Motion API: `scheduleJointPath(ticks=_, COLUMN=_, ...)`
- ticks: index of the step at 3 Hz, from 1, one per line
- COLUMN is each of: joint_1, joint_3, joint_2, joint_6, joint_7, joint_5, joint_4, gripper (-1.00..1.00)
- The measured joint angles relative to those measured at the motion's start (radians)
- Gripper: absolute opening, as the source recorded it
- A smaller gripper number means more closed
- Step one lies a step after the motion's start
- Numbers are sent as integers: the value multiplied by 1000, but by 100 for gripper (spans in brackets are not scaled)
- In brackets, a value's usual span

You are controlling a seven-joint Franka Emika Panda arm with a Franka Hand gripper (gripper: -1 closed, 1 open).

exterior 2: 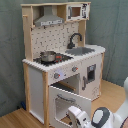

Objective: Play with the kitchen

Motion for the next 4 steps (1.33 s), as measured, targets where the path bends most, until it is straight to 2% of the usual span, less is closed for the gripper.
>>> scheduleJointPath(ticks=1, joint_1=0, joint_3=0, joint_2=0, joint_6=-3, joint_7=0, joint_5=6, joint_4=-1, gripper=-100)
scheduleJointPath(ticks=2, joint_1=1, joint_3=0, joint_2=5, joint_6=-72, joint_7=5, joint_5=45, joint_4=-3, gripper=-100)
scheduleJointPath(ticks=3, joint_1=10, joint_3=-4, joint_2=12, joint_6=-149, joint_7=70, joint_5=45, joint_4=-44, gripper=-100)
scheduleJointPath(ticks=4, joint_1=22, joint_3=-4, joint_2=39, joint_6=-154, joint_7=135, joint_5=46, joint_4=-118, gripper=-100)
